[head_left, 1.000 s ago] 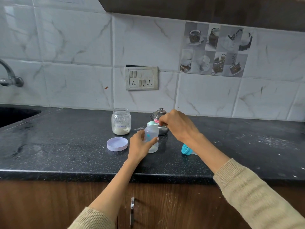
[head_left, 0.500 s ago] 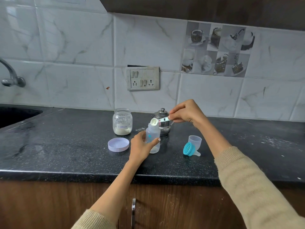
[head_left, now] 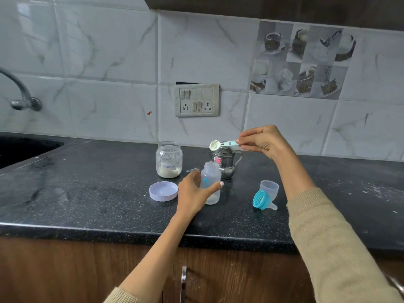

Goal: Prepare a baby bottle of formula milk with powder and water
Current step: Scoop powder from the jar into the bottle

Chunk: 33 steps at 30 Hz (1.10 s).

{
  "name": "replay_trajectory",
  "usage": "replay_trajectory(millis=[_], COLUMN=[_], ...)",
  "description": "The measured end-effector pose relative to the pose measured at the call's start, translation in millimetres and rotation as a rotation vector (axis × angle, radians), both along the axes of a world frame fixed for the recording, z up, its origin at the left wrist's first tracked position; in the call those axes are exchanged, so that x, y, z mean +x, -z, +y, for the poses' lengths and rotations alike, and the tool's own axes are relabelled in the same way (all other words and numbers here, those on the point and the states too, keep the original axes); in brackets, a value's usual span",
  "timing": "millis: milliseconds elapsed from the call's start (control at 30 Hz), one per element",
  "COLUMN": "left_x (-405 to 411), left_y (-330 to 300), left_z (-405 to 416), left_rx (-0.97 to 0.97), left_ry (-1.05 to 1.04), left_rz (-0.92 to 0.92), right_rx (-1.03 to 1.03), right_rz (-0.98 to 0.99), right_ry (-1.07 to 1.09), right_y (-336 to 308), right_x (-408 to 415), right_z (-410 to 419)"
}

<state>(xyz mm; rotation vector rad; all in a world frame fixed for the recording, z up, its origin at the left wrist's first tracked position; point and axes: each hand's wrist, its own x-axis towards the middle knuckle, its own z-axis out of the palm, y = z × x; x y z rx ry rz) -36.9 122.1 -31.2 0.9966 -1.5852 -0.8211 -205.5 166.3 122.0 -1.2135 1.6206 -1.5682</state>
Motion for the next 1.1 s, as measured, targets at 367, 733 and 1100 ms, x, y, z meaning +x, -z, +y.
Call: replay_trajectory(millis=[367,733,1100], left_x=[25.0,17.1,13.7], left_y=[-26.3,5.6,-12.1], left_z=[16.3,14.9,0.3], left_rx=[-0.003,0.084,-0.006], left_ry=[-0.182,0.125,0.135], left_rz=[0.318,-0.039,-0.284], right_rx=[-0.104,0.003,0.111], right_rz=[0.608,1.176,1.334], right_ry=[0.056,-0.263,-0.477], right_y=[50.6,61.7,87.1], right_x=[29.7,47.4,50.0], right_z=[-86.1,-143.4,-151.7])
